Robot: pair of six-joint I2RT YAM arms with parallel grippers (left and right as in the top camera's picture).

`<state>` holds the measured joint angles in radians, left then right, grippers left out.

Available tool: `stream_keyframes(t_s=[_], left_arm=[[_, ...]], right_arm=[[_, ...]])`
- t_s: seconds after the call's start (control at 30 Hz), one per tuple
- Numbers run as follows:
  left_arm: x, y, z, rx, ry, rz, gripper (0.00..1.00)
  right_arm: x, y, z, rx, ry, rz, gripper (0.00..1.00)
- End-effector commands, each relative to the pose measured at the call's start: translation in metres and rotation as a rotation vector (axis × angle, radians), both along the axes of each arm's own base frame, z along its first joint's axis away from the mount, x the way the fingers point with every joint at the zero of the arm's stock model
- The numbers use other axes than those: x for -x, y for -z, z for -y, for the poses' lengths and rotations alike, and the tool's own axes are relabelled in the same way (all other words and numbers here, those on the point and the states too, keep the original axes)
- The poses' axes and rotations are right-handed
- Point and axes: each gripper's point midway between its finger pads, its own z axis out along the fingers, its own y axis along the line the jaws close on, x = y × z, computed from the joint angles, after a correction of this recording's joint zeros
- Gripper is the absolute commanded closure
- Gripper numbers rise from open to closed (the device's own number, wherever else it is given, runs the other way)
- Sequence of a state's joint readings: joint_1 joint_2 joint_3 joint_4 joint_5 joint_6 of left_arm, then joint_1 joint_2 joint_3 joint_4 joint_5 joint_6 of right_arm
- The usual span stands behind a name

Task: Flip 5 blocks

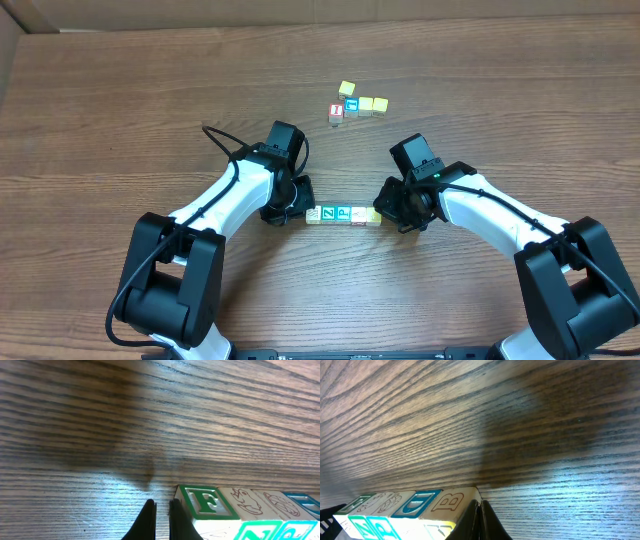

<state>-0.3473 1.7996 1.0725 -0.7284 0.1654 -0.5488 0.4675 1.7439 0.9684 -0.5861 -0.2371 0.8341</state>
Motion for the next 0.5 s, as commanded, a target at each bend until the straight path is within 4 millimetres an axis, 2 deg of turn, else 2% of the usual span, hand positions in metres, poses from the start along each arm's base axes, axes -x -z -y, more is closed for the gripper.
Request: stream_keyframes(t_s=[0.0, 0.27, 0.47], left_arm=[[0.006, 0.0052, 0.003, 0.008, -0.004, -0.027, 0.96], [0.0047, 0.0053, 0.0027, 0.006, -0.004, -0.021, 0.96], [0.0022, 0.0061, -0.0021, -0.026, 0.061, 0.005, 0.96]], right_arm=[[0.0047, 0.0024, -0.0038, -0.009, -0.005, -0.013, 0.96], [0.0046, 0.0024, -0.0039, -0.009, -0.005, -0.012, 0.96], [0.0047, 0.0024, -0.0038, -0.009, -0.006, -0.013, 0.96]])
